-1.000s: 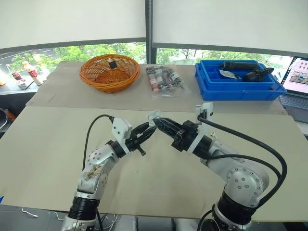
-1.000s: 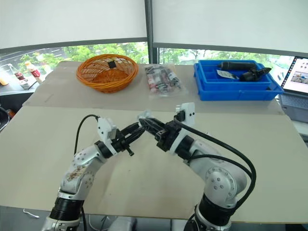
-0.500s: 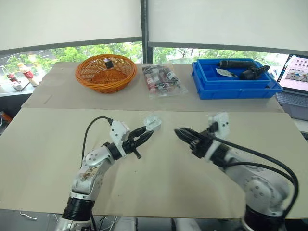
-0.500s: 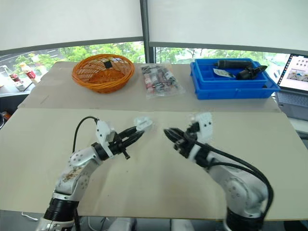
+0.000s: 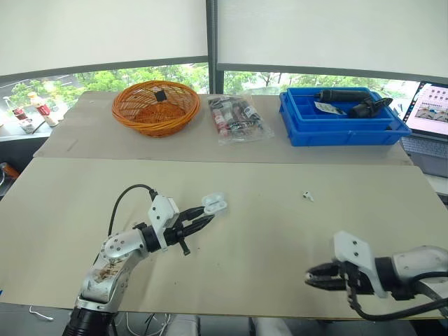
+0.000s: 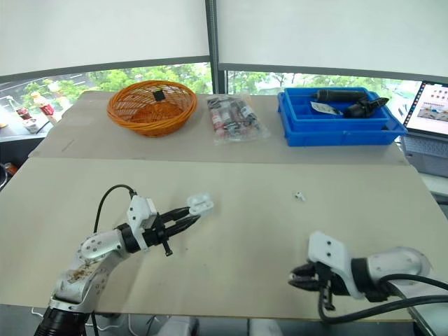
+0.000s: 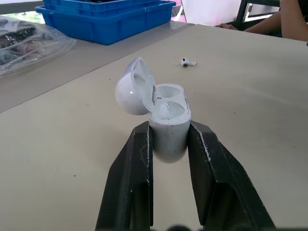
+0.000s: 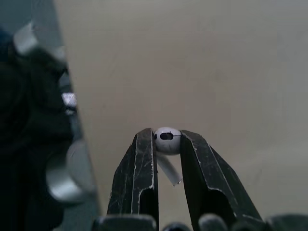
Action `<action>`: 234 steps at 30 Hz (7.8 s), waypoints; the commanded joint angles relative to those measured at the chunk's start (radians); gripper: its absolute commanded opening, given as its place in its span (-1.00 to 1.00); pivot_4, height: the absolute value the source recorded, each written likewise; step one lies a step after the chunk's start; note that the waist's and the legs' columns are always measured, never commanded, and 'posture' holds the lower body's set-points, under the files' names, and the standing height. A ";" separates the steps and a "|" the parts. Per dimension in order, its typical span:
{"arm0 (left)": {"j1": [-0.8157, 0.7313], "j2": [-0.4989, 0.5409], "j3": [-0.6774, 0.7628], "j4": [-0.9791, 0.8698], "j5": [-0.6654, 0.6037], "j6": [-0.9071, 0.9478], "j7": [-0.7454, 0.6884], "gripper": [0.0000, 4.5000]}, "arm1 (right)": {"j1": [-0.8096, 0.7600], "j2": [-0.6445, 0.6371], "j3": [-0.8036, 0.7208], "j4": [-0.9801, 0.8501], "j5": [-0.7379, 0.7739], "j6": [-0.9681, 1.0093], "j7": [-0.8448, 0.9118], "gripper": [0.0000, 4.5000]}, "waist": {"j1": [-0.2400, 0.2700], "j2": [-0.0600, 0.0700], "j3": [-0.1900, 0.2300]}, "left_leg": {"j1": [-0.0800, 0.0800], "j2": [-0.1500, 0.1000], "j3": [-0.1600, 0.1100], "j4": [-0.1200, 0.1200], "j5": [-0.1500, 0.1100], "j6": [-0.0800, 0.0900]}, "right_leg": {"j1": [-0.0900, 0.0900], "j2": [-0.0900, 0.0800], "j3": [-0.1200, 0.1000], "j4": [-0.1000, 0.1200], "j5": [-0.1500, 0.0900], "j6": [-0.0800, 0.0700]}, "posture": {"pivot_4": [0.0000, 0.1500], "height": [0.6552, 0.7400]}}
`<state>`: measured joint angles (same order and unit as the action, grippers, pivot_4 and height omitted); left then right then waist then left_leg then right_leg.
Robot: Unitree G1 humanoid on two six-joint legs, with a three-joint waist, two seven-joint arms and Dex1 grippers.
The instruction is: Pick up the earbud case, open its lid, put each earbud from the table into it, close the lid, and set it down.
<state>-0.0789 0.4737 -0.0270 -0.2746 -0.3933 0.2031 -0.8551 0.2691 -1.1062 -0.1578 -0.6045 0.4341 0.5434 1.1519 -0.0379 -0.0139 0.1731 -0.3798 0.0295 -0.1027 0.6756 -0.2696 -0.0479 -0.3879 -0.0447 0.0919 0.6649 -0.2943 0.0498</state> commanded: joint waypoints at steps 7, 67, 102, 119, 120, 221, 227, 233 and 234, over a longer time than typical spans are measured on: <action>0.019 0.026 0.013 -0.107 -0.039 0.045 0.001 -0.76 | 0.012 -0.004 0.007 0.089 -0.116 -0.187 0.035 -0.86 | 0.002 0.000 0.000 | 0.000 0.000 0.000 0.000 0.000 0.000 | 0.000 0.000 0.000 0.000 0.000 0.000 | 1.00 0.38; 0.066 -0.002 -0.032 -0.110 0.000 0.016 0.037 -0.76 | -0.388 -0.176 0.472 -0.095 -0.389 0.072 0.069 0.08 | 0.020 0.000 0.000 | 0.001 0.000 0.000 0.000 0.000 0.000 | 0.000 0.000 0.000 -0.001 0.000 0.000 | 1.00 0.38; 0.053 -0.015 -0.048 -0.104 0.008 0.017 0.047 -0.76 | -0.387 -0.168 0.489 -0.072 -0.482 0.025 0.114 -0.28 | 0.025 0.000 0.000 | 0.000 0.000 0.000 0.000 0.000 0.000 | 0.000 -0.001 -0.001 -0.001 0.000 0.000 | 1.00 0.38; 0.026 -0.032 -0.053 -0.081 0.006 0.003 0.049 -0.76 | -0.531 -0.056 0.344 -0.089 -0.298 0.188 0.089 -0.85 | 0.017 0.000 0.000 | 0.001 0.000 0.000 0.000 0.000 0.000 | 0.000 -0.001 0.000 0.000 0.000 -0.001 | 1.00 0.38; 0.017 -0.038 -0.055 -0.074 0.006 0.001 0.050 -0.76 | -0.551 -0.028 0.324 -0.085 -0.271 0.228 0.074 -0.85 | 0.019 0.000 0.000 | 0.001 0.000 0.000 0.000 0.000 0.000 | 0.000 0.000 -0.001 0.000 0.001 -0.001 | 1.00 0.38; -0.091 -0.112 -0.092 0.031 0.079 -0.082 0.092 -0.76 | -0.521 0.397 -0.009 0.532 -0.149 -0.038 -0.481 1.00 | -0.002 0.000 0.000 | 0.002 -0.001 0.002 -0.003 0.003 -0.005 | 0.000 0.000 0.003 0.000 0.001 0.000 | 1.00 0.38; -0.094 -0.113 -0.093 0.030 0.077 -0.082 0.097 -0.76 | -0.703 0.427 0.075 0.804 -0.203 -0.072 -0.449 1.00 | 0.009 0.000 0.000 | -0.002 -0.001 0.001 -0.003 0.002 -0.004 | -0.003 -0.001 0.002 -0.001 0.001 0.000 | 1.00 0.38; -0.094 -0.109 -0.092 0.030 0.075 -0.086 0.095 -0.76 | -0.718 0.429 0.117 0.872 -0.220 -0.034 -0.413 0.89 | 0.005 0.001 0.000 | -0.001 -0.001 0.001 -0.002 0.002 -0.004 | -0.003 -0.001 0.002 0.000 0.001 0.000 | 1.00 0.38; -0.094 -0.109 -0.092 0.031 0.076 -0.086 0.095 -0.76 | -0.717 0.432 0.114 0.872 -0.216 -0.025 -0.412 0.77 | 0.004 0.001 0.000 | 0.000 0.000 0.001 -0.002 0.002 -0.004 | -0.002 -0.001 0.002 0.000 0.001 0.000 | 1.00 0.38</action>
<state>-0.1647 0.3650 -0.1259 -0.2070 -0.3130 0.1361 -0.7587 -0.4504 -0.6743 -0.0442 0.2655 0.2184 0.4967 0.7343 -0.0335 -0.0129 0.1728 -0.3803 0.0291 -0.1013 0.6734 -0.2673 -0.0518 -0.3901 -0.0453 0.0936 0.6652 -0.2934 0.0500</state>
